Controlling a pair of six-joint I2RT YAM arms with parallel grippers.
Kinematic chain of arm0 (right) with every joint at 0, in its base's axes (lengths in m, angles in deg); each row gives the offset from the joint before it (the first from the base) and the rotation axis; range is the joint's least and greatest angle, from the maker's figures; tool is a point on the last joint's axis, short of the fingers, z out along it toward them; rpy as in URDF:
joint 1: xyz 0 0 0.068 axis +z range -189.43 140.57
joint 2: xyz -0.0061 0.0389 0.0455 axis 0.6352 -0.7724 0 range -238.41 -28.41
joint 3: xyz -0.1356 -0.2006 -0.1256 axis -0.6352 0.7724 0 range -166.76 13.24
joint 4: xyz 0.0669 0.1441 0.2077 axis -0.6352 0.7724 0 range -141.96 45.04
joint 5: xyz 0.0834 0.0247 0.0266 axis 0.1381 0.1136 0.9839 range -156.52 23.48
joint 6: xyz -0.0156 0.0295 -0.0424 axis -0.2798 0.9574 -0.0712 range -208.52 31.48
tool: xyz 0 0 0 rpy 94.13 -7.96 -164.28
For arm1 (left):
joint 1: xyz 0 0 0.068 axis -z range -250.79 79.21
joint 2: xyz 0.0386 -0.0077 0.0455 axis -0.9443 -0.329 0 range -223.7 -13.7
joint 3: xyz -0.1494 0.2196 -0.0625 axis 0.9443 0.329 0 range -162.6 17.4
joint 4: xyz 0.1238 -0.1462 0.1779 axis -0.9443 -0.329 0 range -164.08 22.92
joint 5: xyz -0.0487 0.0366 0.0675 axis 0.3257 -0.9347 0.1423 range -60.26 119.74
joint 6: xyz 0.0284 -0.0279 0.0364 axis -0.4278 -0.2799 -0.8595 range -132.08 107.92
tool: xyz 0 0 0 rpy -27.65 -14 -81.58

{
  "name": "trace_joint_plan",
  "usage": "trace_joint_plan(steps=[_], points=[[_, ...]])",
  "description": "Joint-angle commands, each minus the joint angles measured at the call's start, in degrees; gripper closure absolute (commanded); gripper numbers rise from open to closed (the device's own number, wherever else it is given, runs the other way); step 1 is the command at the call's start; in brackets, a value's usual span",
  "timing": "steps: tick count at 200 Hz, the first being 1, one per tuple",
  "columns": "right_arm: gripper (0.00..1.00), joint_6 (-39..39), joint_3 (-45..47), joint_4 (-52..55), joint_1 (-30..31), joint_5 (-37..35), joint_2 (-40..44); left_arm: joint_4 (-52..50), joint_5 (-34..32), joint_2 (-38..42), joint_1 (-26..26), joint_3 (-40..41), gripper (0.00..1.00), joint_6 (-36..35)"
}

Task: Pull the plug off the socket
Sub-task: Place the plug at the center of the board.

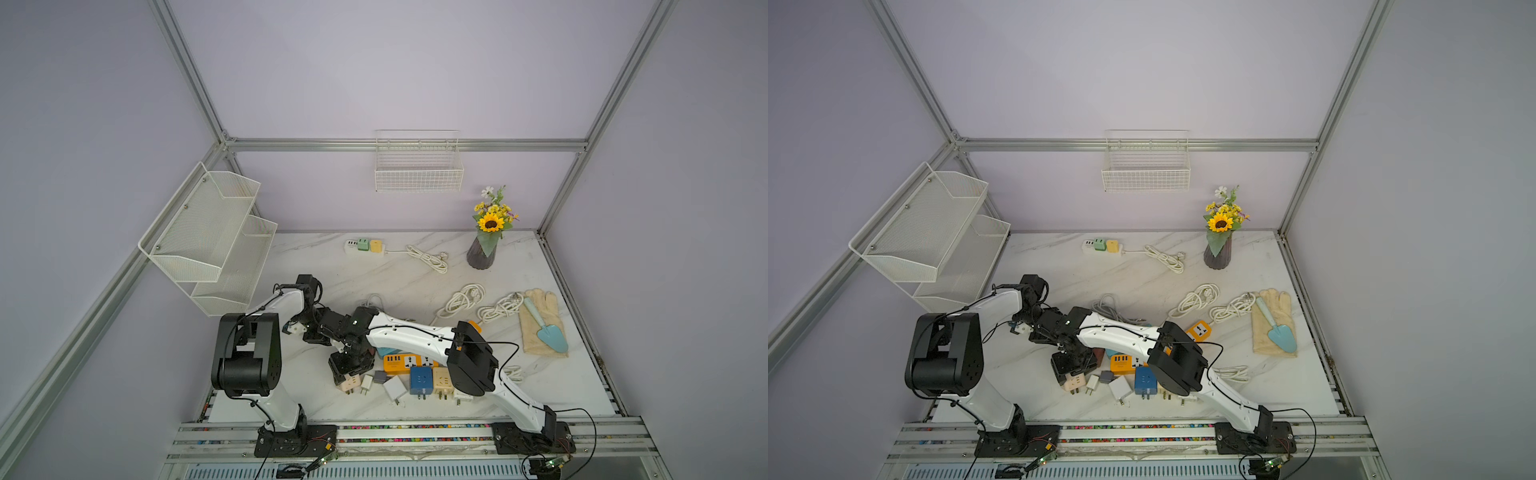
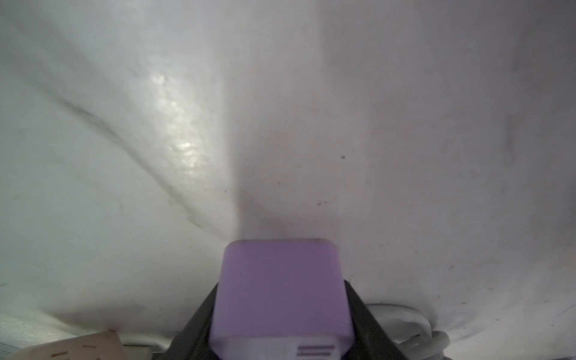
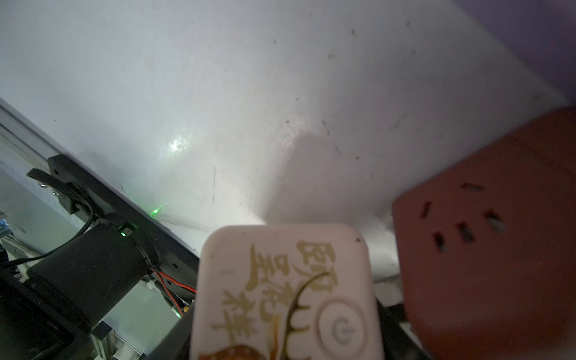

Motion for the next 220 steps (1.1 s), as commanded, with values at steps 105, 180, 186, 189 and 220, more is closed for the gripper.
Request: trace_joint_plan(steps=[105, 180, 186, 189, 220], points=[[0.25, 1.7, -2.2, -2.5, -2.3, -0.3, 0.5, 7.7, -10.7, -4.1, -1.7, 2.8, 1.00, -2.9], [0.25, -0.4, 1.0, -3.6, -3.6, -4.8, 8.5, 6.6, -10.5, -3.1, -1.6, 3.6, 1.00, -1.8], [0.25, -0.7, 1.2, -3.7, -4.1, -5.8, 9.6, 6.4, -10.7, -2.7, -1.6, 3.7, 1.00, -1.8], [0.25, -0.8, 1.2, -3.8, -4.4, -6.3, 10.3, 6.2, -10.7, -2.7, -1.6, 3.7, 1.00, -1.8], [0.25, -2.7, 1.7, -4.3, -9.2, -13.2, 15.6, 5.0, -11.2, -1.1, -1.7, 5.4, 1.00, -0.8]])
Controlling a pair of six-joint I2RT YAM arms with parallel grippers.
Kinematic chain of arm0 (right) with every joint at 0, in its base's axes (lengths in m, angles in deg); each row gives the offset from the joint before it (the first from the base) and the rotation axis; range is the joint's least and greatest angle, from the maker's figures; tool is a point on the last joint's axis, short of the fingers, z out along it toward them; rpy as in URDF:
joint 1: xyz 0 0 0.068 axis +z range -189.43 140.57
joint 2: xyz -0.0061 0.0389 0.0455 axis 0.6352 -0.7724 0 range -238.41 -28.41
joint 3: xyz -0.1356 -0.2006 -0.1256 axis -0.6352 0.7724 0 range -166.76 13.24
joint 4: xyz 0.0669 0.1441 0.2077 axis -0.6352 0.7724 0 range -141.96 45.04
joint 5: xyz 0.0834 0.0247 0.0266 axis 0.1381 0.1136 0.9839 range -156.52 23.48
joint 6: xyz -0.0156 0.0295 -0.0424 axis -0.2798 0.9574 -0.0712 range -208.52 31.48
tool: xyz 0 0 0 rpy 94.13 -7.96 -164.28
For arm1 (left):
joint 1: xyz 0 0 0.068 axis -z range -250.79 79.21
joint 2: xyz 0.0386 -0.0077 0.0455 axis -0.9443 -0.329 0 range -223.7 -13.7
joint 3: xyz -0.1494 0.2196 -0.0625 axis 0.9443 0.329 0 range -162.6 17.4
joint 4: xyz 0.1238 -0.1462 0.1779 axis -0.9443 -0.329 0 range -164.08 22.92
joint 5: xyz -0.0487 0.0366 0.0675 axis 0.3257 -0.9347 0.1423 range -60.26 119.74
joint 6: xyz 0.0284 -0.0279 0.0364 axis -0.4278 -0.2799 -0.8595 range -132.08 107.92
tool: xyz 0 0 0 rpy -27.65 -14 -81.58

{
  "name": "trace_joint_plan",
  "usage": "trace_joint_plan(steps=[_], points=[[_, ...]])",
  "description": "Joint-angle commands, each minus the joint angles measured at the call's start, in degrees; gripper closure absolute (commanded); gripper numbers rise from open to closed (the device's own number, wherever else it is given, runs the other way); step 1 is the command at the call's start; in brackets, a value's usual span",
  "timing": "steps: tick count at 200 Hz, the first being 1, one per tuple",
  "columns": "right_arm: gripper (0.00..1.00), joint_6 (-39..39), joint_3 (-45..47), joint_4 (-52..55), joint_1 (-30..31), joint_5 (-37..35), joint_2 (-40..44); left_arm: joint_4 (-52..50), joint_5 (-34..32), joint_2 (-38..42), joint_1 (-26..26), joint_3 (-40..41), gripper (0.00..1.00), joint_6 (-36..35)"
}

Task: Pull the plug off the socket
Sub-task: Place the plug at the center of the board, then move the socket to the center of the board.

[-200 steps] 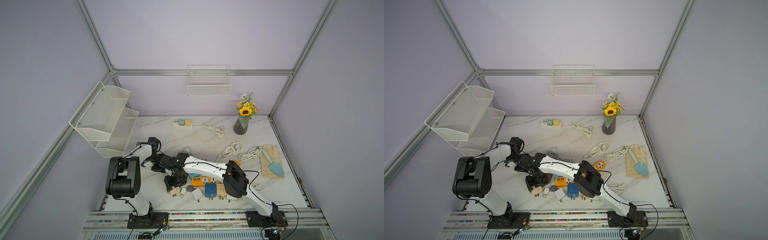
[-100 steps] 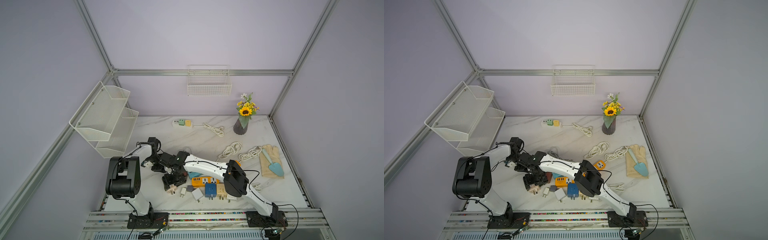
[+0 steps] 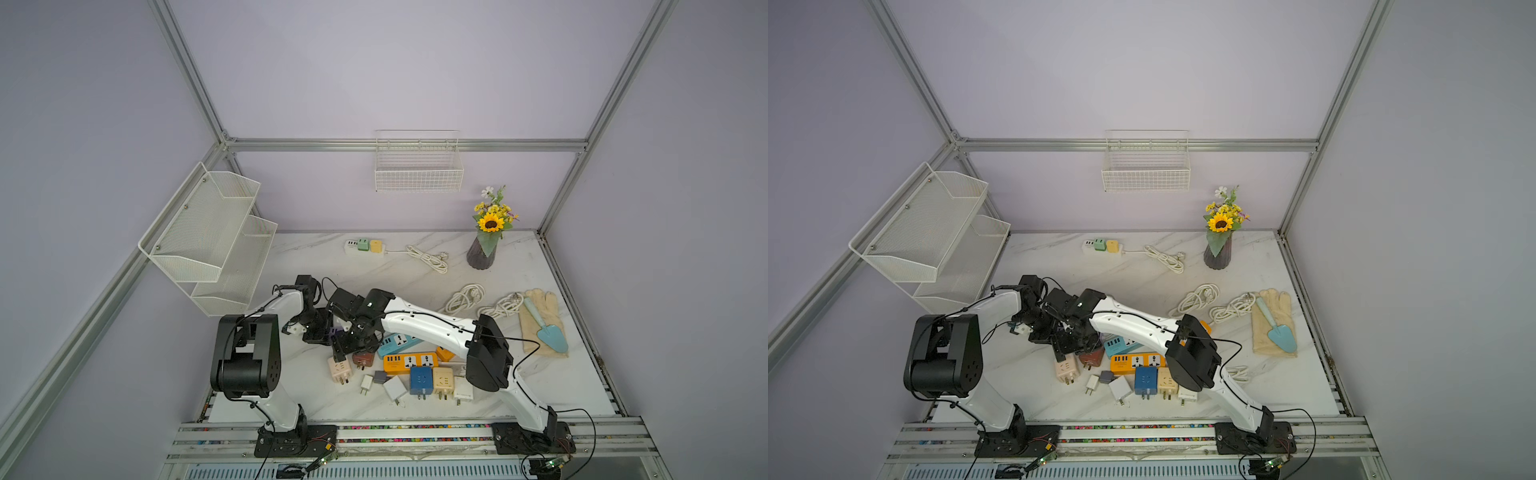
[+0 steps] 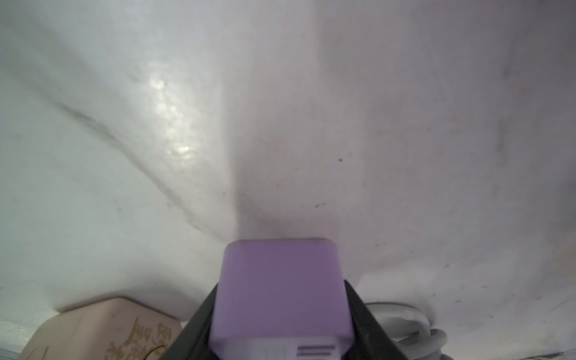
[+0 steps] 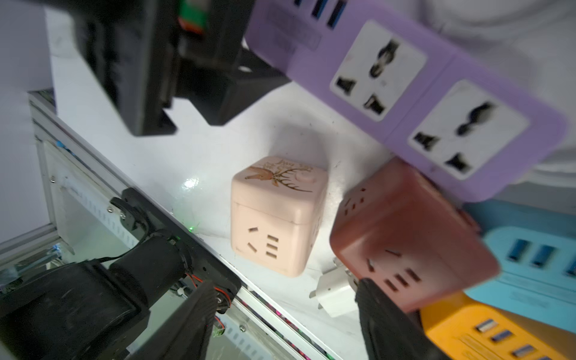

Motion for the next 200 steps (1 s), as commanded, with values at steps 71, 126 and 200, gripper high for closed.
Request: trace_joint_plan(steps=[71, 126, 200], points=[[0.27, -11.0, -1.3, -6.9, -19.8, -15.5, 5.2, 4.2, -14.6, -0.1, -3.4, 4.5, 0.98, 0.5], [0.36, -18.5, 1.2, -12.0, -20.4, -11.8, -1.2, 4.9, -13.2, -3.4, -3.5, 2.1, 0.90, 0.9], [0.29, -19.0, 7.2, -10.6, -16.6, -9.1, -4.5, 5.3, -9.5, -0.7, -3.2, 2.5, 0.19, -1.0]])
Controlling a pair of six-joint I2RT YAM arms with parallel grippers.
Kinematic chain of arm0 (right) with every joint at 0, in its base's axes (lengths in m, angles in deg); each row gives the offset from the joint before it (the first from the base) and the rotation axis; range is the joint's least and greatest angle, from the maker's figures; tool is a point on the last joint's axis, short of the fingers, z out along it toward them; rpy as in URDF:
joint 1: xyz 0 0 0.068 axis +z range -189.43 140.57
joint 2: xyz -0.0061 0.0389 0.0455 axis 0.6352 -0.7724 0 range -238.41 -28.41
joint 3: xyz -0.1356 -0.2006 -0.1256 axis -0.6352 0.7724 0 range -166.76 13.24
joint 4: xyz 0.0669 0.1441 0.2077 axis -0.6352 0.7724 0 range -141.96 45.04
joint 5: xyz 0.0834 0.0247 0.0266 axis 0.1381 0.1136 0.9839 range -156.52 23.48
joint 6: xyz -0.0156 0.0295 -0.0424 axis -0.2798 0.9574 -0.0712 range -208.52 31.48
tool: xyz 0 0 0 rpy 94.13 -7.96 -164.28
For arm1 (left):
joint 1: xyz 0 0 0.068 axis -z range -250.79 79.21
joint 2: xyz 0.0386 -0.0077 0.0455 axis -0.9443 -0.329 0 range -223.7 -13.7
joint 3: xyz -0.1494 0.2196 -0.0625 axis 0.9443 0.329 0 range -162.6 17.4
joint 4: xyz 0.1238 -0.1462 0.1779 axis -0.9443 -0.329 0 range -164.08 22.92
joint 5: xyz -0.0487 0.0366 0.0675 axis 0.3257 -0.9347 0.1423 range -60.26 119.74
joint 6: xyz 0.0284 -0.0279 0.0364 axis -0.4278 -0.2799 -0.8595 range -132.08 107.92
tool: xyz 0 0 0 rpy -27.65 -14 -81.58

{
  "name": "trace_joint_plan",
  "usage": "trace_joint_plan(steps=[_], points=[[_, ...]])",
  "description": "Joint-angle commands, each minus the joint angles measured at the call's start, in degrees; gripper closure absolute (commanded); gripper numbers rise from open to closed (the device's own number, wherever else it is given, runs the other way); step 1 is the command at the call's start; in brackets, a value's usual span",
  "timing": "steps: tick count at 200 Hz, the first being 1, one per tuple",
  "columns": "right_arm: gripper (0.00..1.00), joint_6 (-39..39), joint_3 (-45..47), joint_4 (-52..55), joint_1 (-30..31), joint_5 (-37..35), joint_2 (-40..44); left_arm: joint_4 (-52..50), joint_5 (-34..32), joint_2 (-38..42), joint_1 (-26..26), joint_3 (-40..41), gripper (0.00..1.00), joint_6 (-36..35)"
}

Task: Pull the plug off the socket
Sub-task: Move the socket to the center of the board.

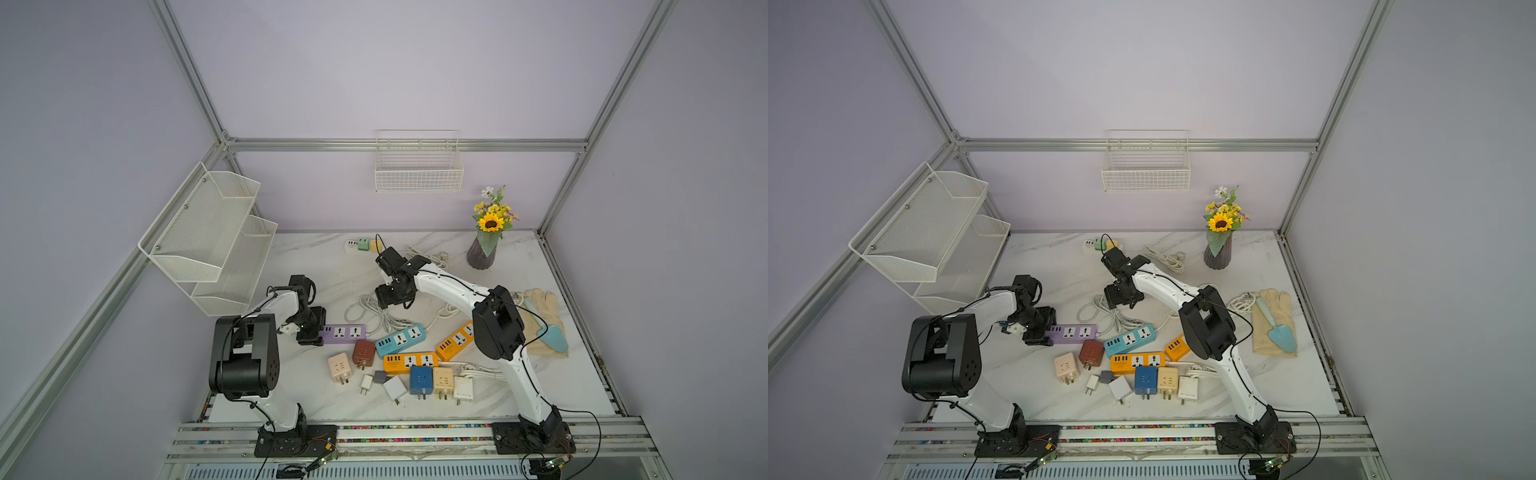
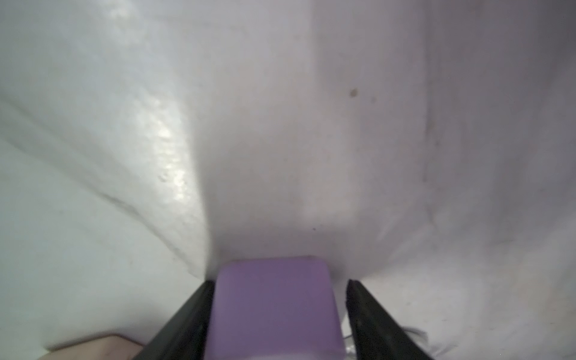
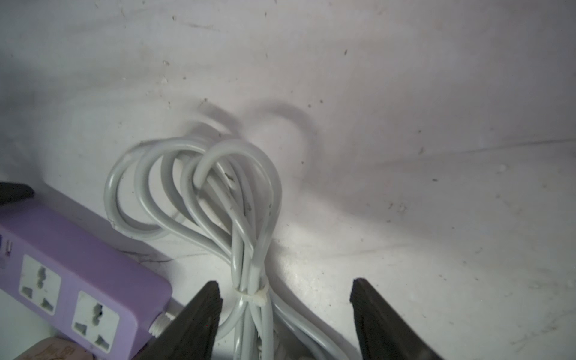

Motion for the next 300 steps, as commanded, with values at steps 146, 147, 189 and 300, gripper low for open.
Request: trace_joint_plan(steps=[146, 147, 189, 300], points=[[0.81, -7.3, 4.2, -0.9, -3.0, -15.9, 4.0, -3.5, -7.3, -0.1, 3.1, -10.6, 0.06, -8.0], [0.81, -7.5, 4.3, -0.9, -3.1, -16.1, 4.2, -3.5, -7.3, -0.1, 3.1, -10.6, 0.06, -7.9], [0.82, -9.5, 7.7, 0.8, -6.7, -19.6, 9.7, -2.6, -6.9, -1.4, 3.7, -11.0, 0.06, -7.6], [0.64, 3.6, 8.2, 4.9, -17.8, -19.9, 5.0, -1.8, -7.1, -2.1, 4.9, -11.8, 0.06, -7.4]])
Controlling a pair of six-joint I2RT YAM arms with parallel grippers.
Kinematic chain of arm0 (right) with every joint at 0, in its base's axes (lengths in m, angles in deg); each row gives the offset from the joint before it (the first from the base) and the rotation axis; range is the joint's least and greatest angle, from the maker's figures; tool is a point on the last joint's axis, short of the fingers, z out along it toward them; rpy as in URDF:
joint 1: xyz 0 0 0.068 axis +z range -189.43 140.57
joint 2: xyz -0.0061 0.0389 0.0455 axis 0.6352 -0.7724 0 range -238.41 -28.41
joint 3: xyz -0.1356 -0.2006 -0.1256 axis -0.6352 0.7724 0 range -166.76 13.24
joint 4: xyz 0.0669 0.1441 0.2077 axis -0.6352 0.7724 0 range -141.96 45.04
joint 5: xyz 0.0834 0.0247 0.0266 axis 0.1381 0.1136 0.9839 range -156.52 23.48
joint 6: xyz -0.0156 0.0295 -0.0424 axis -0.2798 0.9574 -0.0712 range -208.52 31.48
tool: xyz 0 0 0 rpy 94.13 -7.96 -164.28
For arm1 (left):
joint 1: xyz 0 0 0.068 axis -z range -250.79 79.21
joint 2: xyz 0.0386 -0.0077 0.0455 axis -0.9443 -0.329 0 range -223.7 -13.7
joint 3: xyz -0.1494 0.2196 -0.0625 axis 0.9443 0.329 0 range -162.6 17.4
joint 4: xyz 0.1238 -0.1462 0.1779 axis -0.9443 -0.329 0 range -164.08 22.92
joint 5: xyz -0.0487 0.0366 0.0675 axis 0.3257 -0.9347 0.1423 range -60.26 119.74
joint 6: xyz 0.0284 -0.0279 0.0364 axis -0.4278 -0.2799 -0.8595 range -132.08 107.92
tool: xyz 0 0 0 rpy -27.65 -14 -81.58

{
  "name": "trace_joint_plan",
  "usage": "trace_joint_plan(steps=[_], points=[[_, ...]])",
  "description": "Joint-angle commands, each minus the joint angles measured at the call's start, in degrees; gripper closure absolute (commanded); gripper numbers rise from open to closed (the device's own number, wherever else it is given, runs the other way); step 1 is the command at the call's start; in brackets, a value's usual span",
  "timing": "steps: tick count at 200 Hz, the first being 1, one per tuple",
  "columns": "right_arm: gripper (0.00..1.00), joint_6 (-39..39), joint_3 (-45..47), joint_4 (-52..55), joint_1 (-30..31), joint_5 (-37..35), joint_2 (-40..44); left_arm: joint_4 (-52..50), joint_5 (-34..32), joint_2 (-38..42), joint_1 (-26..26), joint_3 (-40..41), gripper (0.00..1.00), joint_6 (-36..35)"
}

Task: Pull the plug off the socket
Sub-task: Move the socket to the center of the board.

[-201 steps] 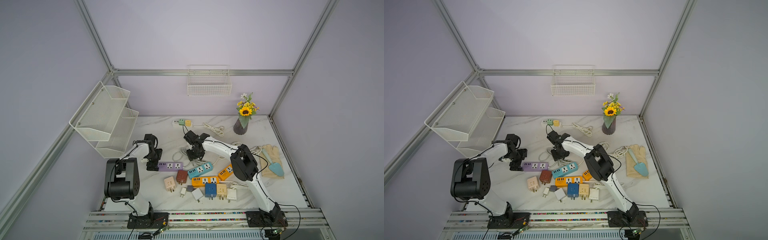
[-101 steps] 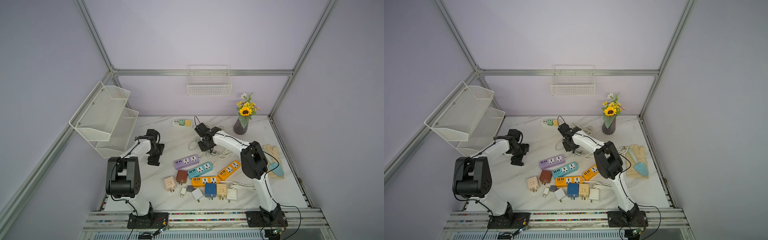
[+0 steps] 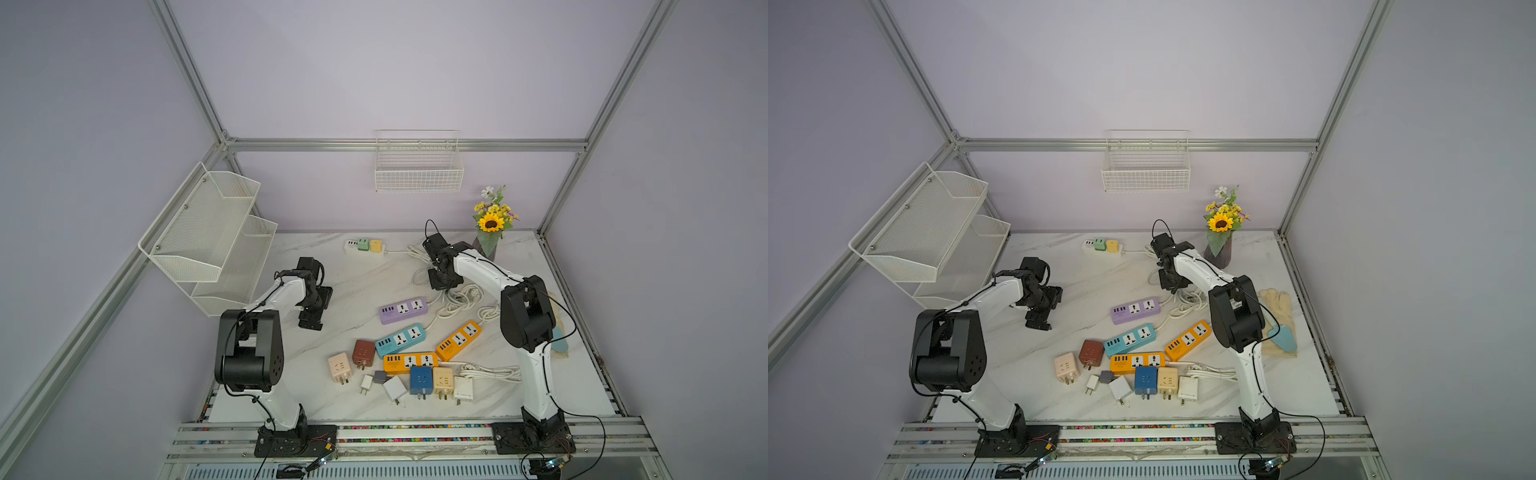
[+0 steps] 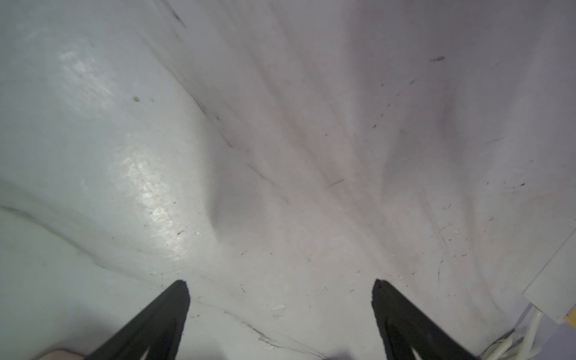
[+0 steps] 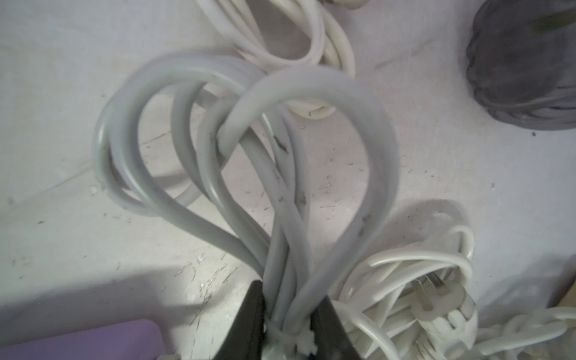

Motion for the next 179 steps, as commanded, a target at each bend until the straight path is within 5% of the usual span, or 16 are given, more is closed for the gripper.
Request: trace_joint_plan(steps=[1, 26, 68, 134, 179], points=[[0.63, 4.1, -1.6, 2.2, -0.6, -1.5, -0.7, 0.1, -0.9, 0.5, 0.2, -1.1, 0.06, -0.7], [0.43, 2.6, 0.7, -2.5, 0.3, -0.8, 2.9, 0.1, -0.8, 0.5, 0.3, -2.0, 0.06, -1.7], [0.37, -5.5, 3.2, -14.4, 1.7, 1.6, 7.4, -0.1, -1.2, -0.7, 0.8, -6.3, 0.05, -6.4], [0.30, -24.0, -3.7, -32.7, 1.7, 10.7, -3.2, -0.2, -0.3, -3.0, 2.8, -12.5, 0.02, -14.8], [0.23, -27.4, -18.9, -27.7, 1.0, 8.3, -16.7, 1.2, 4.4, -3.0, 3.8, -15.1, 0.01, -20.3]])
